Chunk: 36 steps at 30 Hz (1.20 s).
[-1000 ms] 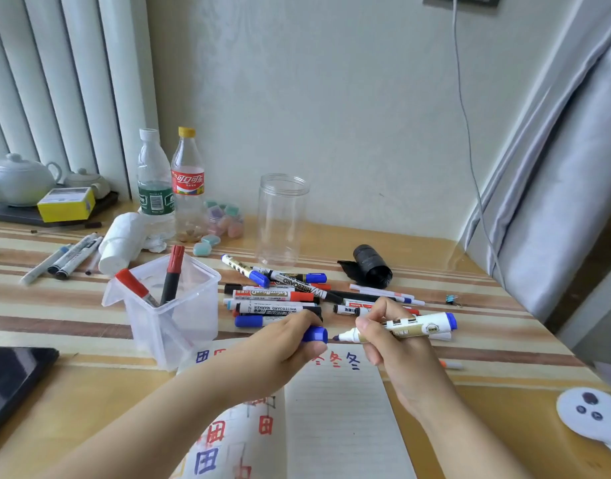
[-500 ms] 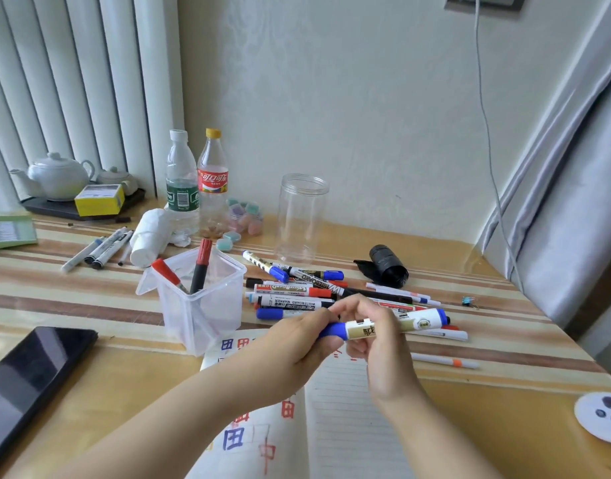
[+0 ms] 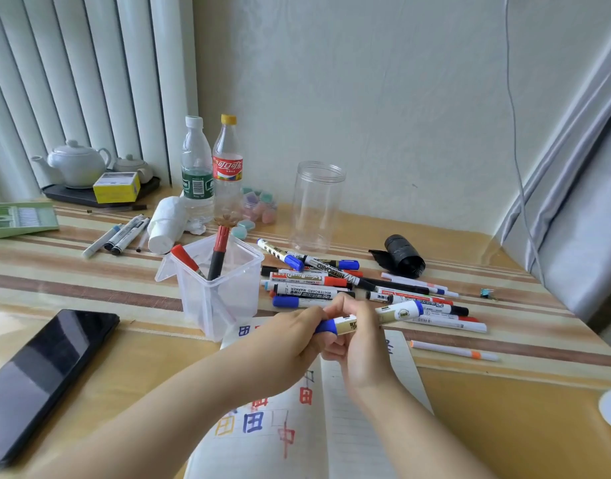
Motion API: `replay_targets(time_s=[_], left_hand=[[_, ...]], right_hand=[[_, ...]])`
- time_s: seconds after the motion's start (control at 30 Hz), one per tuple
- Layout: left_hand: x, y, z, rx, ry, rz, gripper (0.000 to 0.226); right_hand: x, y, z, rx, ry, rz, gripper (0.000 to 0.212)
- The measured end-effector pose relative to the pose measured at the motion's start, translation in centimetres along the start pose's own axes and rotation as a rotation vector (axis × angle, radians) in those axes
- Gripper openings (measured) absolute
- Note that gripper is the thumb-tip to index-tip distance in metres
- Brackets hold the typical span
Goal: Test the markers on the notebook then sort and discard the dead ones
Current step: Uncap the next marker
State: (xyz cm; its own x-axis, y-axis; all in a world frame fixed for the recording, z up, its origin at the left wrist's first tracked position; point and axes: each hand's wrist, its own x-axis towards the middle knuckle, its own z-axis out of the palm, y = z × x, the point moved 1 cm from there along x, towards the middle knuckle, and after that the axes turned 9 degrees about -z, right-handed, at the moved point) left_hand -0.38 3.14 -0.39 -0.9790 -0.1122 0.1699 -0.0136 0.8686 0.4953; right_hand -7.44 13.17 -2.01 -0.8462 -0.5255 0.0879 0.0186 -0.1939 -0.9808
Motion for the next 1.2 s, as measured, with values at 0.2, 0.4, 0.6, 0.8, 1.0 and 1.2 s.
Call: replay_targets(time_s=[0.2,0.4,0.6,0.8,1.0,1.2], left_hand=[[-0.6,-1.0,-0.9,-0.185,0.066,-0.102,0.010],[-2.6,-2.5,-2.5,-0.295,0.202,-0.192,0.009],[-4.2,-3.7,-5.0,-0.142,0.339,-0.202,0.017],[-4.8,-4.7,-10.2,0.019,0.692,-0.221,0.012],[-4.6,-5.9,-10.1,0.121,0.630,-0.204,0.005],[-4.1,-6.1,-8.0,0.142,0.604,-0.182,0.005]], right_hand=[[0.4,-0.8,0.5,0.003,-0.059,0.029,0.025],[0.6,-1.3,0.5,0.108,-0.006,-0.008,0.020],[0.8,-3.0,1.3,-0.062,-0.019,-0.213,0.012],[3.7,-7.7,4.5,-0.401,-0.014,-0.625,0.006],[6.1,-5.6,9.2,-0.812,-0.222,-0.671,0.016],[5.9,-2.2,9.7,-1.007,-0.373,-0.610,0.030]])
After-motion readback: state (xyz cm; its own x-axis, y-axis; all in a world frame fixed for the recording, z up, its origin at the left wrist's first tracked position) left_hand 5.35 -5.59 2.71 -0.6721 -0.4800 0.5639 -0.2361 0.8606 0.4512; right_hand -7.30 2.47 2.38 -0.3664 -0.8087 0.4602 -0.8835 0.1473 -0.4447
